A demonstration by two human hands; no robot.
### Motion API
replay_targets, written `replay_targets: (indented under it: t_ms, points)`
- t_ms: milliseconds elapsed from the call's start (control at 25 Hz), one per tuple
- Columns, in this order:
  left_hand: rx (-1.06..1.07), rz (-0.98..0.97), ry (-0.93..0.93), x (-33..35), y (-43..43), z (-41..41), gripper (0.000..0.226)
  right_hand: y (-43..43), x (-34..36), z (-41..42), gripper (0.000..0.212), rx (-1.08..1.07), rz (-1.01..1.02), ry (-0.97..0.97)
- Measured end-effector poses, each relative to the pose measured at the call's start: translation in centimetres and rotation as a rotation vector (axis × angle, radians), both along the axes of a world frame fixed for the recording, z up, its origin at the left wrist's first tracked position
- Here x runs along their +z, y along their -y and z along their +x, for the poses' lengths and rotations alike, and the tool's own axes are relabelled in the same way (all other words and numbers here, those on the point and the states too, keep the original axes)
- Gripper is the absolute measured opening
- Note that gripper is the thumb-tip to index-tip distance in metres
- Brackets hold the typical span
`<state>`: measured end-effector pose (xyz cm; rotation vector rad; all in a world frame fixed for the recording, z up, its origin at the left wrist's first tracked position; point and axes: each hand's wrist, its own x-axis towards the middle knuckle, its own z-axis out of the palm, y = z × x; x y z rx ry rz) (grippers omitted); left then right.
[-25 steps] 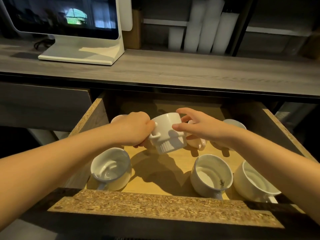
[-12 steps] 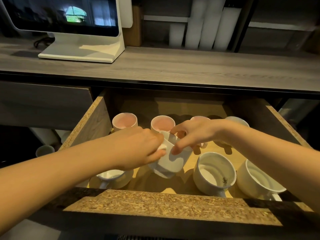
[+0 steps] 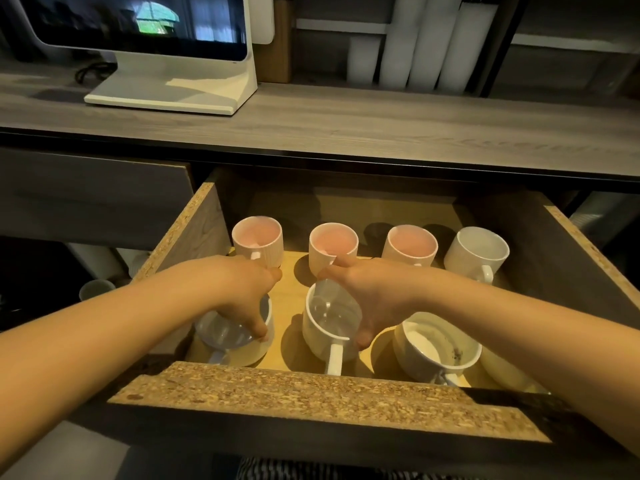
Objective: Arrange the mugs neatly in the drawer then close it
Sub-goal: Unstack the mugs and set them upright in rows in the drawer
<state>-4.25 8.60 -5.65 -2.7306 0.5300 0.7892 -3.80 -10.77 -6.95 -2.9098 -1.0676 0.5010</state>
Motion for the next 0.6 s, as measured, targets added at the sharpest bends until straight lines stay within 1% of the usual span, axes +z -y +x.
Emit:
replay_targets:
  t_ms: [280,600]
  points:
    - [0.070,-0.013,-0.081,-0.6,-0.1,0.4,0.084,-0.6,-0.6,-0.5,0.092,0.027,-0.007,0.006]
    - [0.069,-0.021,-0.064,-0.9,-0.3,0.4,0.081,-0.9,-1.0,-1.2,0.091,0.048,-0.007,0.027]
